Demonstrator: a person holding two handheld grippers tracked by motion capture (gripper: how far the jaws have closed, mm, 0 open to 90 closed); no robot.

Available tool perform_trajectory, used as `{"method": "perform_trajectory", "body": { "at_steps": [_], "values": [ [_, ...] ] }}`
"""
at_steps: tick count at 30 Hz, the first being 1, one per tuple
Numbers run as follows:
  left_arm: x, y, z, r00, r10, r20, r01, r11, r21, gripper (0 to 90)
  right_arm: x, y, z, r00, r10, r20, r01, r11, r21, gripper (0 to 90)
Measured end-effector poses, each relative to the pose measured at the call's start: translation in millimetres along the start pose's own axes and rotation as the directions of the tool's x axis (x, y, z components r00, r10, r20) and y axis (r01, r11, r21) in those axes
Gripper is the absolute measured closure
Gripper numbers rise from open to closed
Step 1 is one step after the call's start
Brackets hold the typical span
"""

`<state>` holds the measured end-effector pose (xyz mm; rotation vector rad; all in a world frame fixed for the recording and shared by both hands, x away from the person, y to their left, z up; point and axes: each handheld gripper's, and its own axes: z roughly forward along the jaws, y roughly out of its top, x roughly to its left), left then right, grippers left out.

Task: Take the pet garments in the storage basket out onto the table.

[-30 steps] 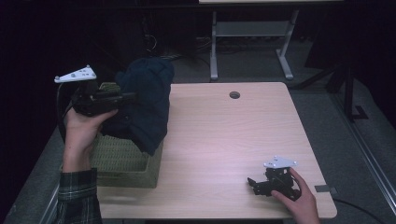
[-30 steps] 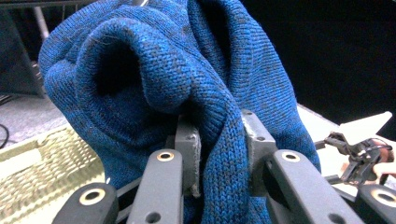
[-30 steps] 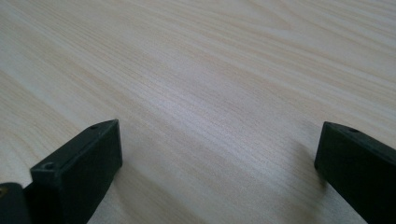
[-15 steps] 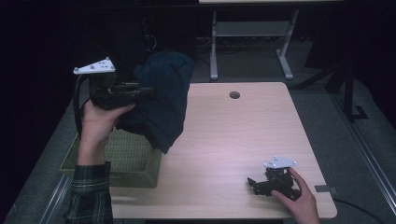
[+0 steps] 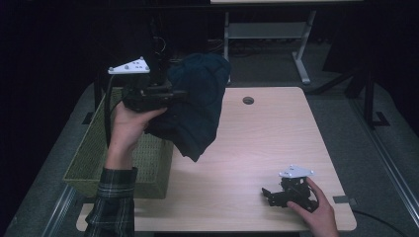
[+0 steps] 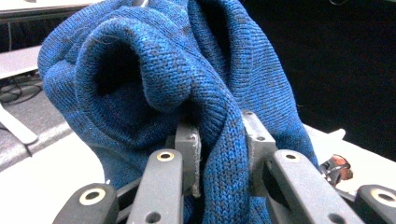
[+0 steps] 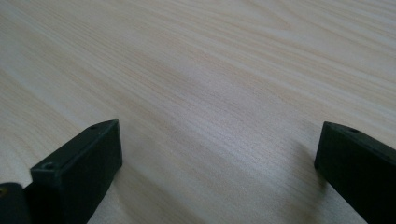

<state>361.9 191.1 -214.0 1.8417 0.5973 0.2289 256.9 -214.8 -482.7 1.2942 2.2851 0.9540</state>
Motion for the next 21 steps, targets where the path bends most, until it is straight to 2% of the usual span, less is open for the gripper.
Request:
{"method": "perform_trajectory", "body": {
  "at_steps": [4, 8, 15, 18, 20, 21],
  "values": [
    [-2.9, 2.4, 14.9, 0.9998, 0.003, 0.017, -0.003, 1.0, 0.001, 72.3, 0.1, 0.0, -0.1, 1.0, 0.001, -0.001, -0.001, 1.0, 0.001, 0.4],
    [-3.8, 2.6, 23.0, 0.9994, 0.0, 0.034, 0.001, 1.0, -0.006, 72.3, 0.2, 0.0, -0.2, 1.0, 0.003, -0.001, -0.003, 1.0, 0.002, 0.5],
    [-6.9, 0.7, 44.2, 0.9984, 0.017, 0.055, -0.017, 0.9999, -0.001, 72.3, 0.2, 0.0, -0.3, 1.0, 0.002, 0.0, -0.002, 1.0, 0.002, 0.4],
    [-8.9, -2.8, 59.4, 0.9972, 0.021, 0.072, -0.021, 0.9997, 0.007, 72.3, 0.2, 0.0, -0.3, 1.0, 0.002, 0.0, -0.002, 1.0, 0.002, 0.4],
    [-9.2, -4.0, 63.7, 0.9968, 0.022, 0.077, -0.023, 0.9997, 0.01, 72.2, 0.3, 0.0, -0.4, 1.0, 0.004, -0.001, -0.004, 1.0, 0.003, 0.4],
    [-9.5, -6.6, 72.3, 0.996, 0.025, 0.085, -0.026, 0.9996, 0.014, 72.2, 0.3, 0.0, -0.3, 1.0, 0.004, -0.001, -0.004, 1.0, 0.003, 0.5]
  ]
}}
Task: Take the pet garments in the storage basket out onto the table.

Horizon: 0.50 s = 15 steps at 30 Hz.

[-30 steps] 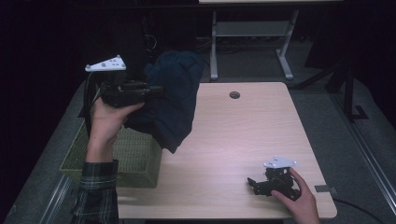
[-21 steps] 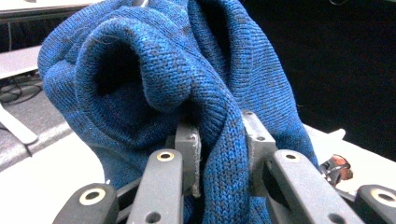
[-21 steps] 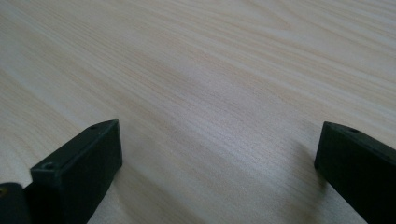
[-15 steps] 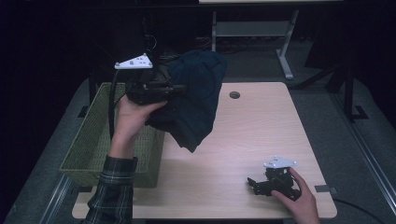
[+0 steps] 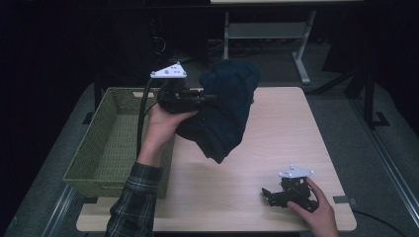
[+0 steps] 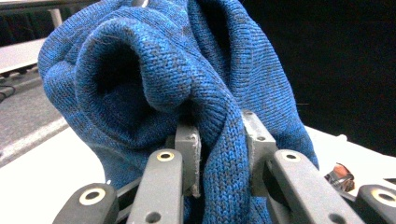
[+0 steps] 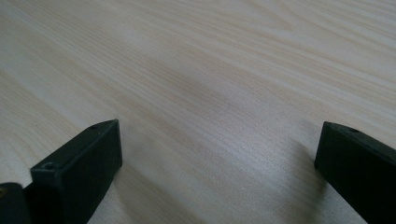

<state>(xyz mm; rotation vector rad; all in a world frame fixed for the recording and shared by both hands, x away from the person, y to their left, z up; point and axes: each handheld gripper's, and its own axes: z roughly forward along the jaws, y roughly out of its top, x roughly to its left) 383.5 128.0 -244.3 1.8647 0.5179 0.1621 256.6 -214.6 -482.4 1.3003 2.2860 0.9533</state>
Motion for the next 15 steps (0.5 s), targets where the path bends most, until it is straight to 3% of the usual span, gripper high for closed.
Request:
{"method": "perform_trajectory", "body": {
  "at_steps": [15],
  "values": [
    [0.1, -18.6, 60.9, 0.9994, 0.014, 0.031, -0.015, 0.9991, 0.041, 72.2, -0.1, 0.0, 0.1, 1.0, -0.002, 0.002, 0.002, 1.0, -0.001, 0.4]
  ]
}}
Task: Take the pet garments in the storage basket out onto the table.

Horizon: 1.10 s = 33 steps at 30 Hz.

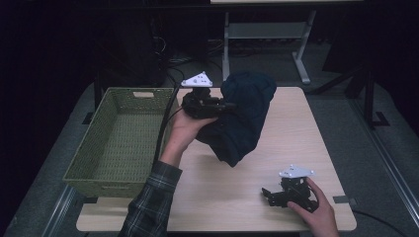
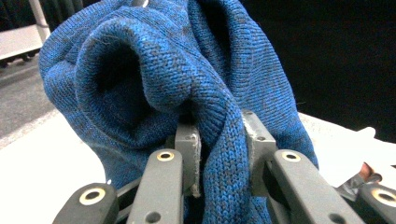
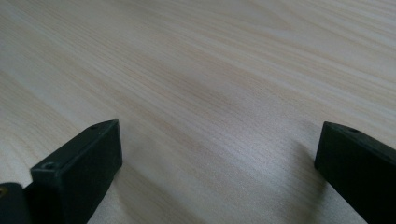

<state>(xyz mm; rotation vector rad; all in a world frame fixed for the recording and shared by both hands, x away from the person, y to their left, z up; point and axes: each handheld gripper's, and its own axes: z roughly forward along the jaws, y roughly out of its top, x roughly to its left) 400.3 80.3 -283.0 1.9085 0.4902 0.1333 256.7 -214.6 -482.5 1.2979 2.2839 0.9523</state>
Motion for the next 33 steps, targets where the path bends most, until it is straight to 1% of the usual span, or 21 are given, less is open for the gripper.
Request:
{"method": "perform_trajectory", "body": {
  "at_steps": [1, 10, 13, 16, 18, 21, 23, 29, 30, 33],
  "values": [
    [0.4, -1.8, 4.5, 1.0, -0.005, 0.004, 0.005, 1.0, 0.005, 72.2, 0.0, 0.0, 0.1, 1.0, 0.0, 0.0, 0.0, 1.0, 0.0, 0.5],
    [2.1, -21.2, 49.2, 0.9996, 0.001, 0.028, -0.003, 0.9982, 0.059, 72.2, 0.1, 0.0, 0.0, 1.0, 0.001, -0.001, -0.001, 1.0, 0.0, 0.4],
    [0.9, -28.8, 65.3, 0.9991, 0.012, 0.042, -0.015, 0.9974, 0.07, 72.2, 0.1, 0.0, 0.1, 1.0, 0.002, -0.002, -0.002, 1.0, -0.001, 0.4],
    [0.7, -35.5, 80.6, 0.999, 0.006, 0.043, -0.01, 0.9958, 0.091, 72.1, 0.1, 0.0, 0.1, 1.0, 0.002, -0.002, -0.002, 1.0, -0.001, 0.4],
    [1.3, -39.9, 89.5, 0.9991, -0.004, 0.041, 0.0, 0.995, 0.1, 72.1, 0.1, 0.0, 0.0, 1.0, 0.002, -0.002, -0.002, 1.0, 0.0, 0.5],
    [3.7, -46.9, 100.9, 0.9991, -0.015, 0.039, 0.011, 0.9934, 0.114, 72.1, 0.1, 0.0, -0.1, 1.0, 0.002, -0.002, -0.002, 1.0, 0.001, 0.4],
    [5.7, -52.5, 108.7, 0.9993, -0.014, 0.036, 0.009, 0.992, 0.126, 72.1, 0.1, 0.0, -0.1, 1.0, 0.002, -0.002, -0.002, 1.0, 0.001, 0.4],
    [11.3, -64.8, 127.1, 0.9991, -0.03, 0.03, 0.025, 0.988, 0.153, 71.7, 0.1, 0.0, 0.0, 1.0, 0.003, -0.002, -0.003, 1.0, 0.0, 0.4],
    [12.0, -66.5, 129.9, 0.9989, -0.035, 0.031, 0.03, 0.987, 0.158, 71.5, 0.1, 0.0, 0.0, 1.0, 0.003, -0.002, -0.003, 1.0, 0.0, 0.4],
    [14.6, -69.8, 136.3, 0.9991, -0.032, 0.026, 0.027, 0.9824, 0.185, 71.0, 0.1, -0.1, 0.1, 1.0, 0.002, -0.002, -0.002, 1.0, -0.001, 0.4]
  ]
}}
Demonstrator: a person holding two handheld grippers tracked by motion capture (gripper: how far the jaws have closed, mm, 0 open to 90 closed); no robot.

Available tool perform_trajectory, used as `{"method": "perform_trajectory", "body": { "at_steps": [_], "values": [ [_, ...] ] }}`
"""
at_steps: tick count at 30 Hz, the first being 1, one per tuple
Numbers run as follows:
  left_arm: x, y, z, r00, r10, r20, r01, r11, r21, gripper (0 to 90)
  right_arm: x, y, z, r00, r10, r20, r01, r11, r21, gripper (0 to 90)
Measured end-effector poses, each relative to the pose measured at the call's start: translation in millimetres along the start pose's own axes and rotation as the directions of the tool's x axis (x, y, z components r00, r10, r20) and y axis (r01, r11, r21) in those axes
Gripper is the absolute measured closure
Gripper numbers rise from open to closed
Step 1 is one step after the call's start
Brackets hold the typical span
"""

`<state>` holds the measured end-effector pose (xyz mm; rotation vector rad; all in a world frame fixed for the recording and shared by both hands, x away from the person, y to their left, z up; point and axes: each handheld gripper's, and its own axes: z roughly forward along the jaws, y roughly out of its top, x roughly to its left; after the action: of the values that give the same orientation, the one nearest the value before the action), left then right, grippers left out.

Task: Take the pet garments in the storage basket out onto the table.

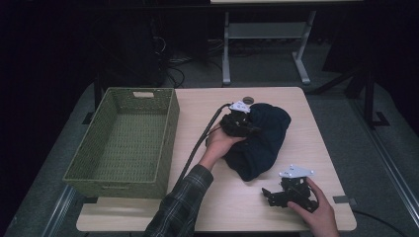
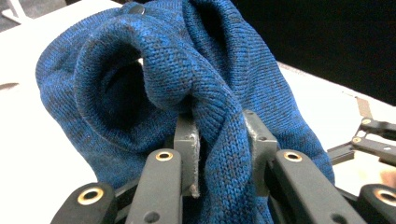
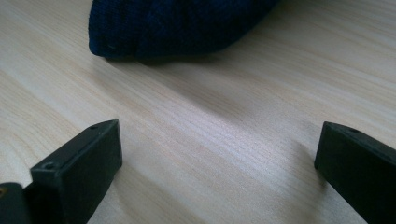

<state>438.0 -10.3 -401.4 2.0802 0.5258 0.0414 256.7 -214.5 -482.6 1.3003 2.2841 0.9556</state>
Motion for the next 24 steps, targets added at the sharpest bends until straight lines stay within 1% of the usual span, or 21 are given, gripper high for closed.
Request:
{"method": "perform_trajectory", "body": {
  "at_steps": [3, 4, 5, 7, 8, 9, 10, 11, 12, 13, 14, 15, 17, 18, 19, 20, 22, 23, 24],
  "values": [
    [2.3, -2.0, 5.5, 0.9998, -0.019, -0.008, 0.019, 0.9997, 0.018, 68.9, -0.1, -0.1, 0.1, 1.0, -0.002, 0.0, 0.002, 1.0, -0.001, 0.5],
    [2.7, -2.8, 6.6, 0.9997, -0.021, -0.012, 0.021, 0.9993, 0.03, 66.4, 0.0, -0.1, 0.0, 1.0, 0.001, -0.001, -0.001, 1.0, 0.001, 0.4],
    [3.0, -3.5, 8.0, 0.9997, -0.015, -0.018, 0.015, 0.9991, 0.038, 66.4, 0.0, -0.1, 0.0, 1.0, 0.001, -0.001, -0.001, 1.0, 0.001, 0.4],
    [3.5, -4.8, 10.5, 0.9994, -0.022, -0.029, 0.024, 0.9977, 0.064, 61.3, -0.2, -0.1, 0.0, 1.0, -0.004, 0.001, 0.004, 1.0, 0.001, 0.5],
    [4.0, -5.5, 11.8, 0.9992, -0.024, -0.032, 0.026, 0.9977, 0.063, 57.4, -0.2, -0.1, 0.0, 1.0, -0.003, 0.001, 0.003, 1.0, 0.001, 0.5],
    [5.8, -6.1, 12.1, 0.9991, -0.031, -0.03, 0.033, 0.998, 0.055, 50.3, -0.1, 0.0, 0.0, 1.0, -0.002, 0.001, 0.002, 1.0, 0.001, 0.4],
    [5.8, -6.1, 12.1, 0.9991, -0.031, -0.03, 0.033, 0.998, 0.055, 47.1, -0.1, 0.0, 0.0, 1.0, -0.002, 0.001, 0.002, 1.0, 0.001, 0.5],
    [6.1, -5.7, 11.7, 0.9988, -0.032, -0.038, 0.033, 0.9984, 0.045, 47.1, -0.1, 0.0, 0.0, 1.0, -0.002, 0.001, 0.002, 1.0, 0.001, 0.5],
    [6.2, -5.3, 11.2, 0.9986, -0.029, -0.044, 0.031, 0.9988, 0.037, 42.1, -0.2, 0.0, 0.0, 1.0, -0.003, 0.001, 0.003, 1.0, 0.001, 0.4],
    [6.1, -4.9, 10.7, 0.9985, -0.03, -0.046, 0.032, 0.999, 0.033, 42.1, -0.2, 0.0, 0.0, 1.0, -0.003, 0.001, 0.003, 1.0, 0.001, 0.4],
    [6.5, -4.5, 10.1, 0.9984, -0.023, -0.052, 0.024, 0.9993, 0.027, 35.4, -0.2, -0.1, 0.1, 1.0, -0.003, 0.001, 0.003, 1.0, 0.0, 0.4],
    [6.5, -4.1, 8.3, 0.9982, -0.03, -0.052, 0.031, 0.9992, 0.025, 33.7, -0.2, -0.1, 0.1, 1.0, -0.003, 0.001, 0.003, 1.0, 0.0, 0.4],
    [6.2, -3.7, 7.3, 0.998, -0.028, -0.056, 0.03, 0.9994, 0.02, 26.4, -0.2, 0.0, 0.0, 1.0, -0.003, 0.001, 0.003, 1.0, 0.001, 0.4],
    [5.9, -3.1, 5.8, 0.9976, -0.026, -0.064, 0.028, 0.9993, 0.025, 26.4, -0.2, -0.1, 0.1, 1.0, -0.003, 0.0, 0.003, 1.0, 0.0, 0.4],
    [5.8, -2.4, 4.0, 0.9975, -0.025, -0.067, 0.027, 0.9992, 0.03, 23.8, -0.2, -0.1, 0.1, 1.0, -0.004, 0.0, 0.004, 1.0, 0.001, 0.4],
    [4.8, -1.8, 2.3, 0.9968, -0.04, -0.069, 0.042, 0.9987, 0.028, 18.4, 0.0, 0.0, 0.0, 1.0, 0.0, 0.0, 0.0, 1.0, 0.001, 0.4],
    [4.2, -1.3, -2.0, 0.9962, -0.043, -0.076, 0.045, 0.9986, 0.027, 17.0, 0.1, 0.0, 0.0, 1.0, 0.003, -0.001, -0.003, 1.0, 0.002, 0.4],
    [3.3, -1.0, -4.4, 0.9959, -0.039, -0.081, 0.041, 0.9988, 0.026, 15.3, -0.2, 0.0, 0.1, 1.0, -0.003, 0.001, 0.003, 1.0, -0.001, 0.4],
    [2.2, -1.0, -6.8, 0.9956, -0.033, -0.087, 0.036, 0.999, 0.026, 14.2, 0.0, 0.0, 0.0, 1.0, 0.001, 0.0, -0.001, 1.0, 0.001, 0.4]
  ]
}}
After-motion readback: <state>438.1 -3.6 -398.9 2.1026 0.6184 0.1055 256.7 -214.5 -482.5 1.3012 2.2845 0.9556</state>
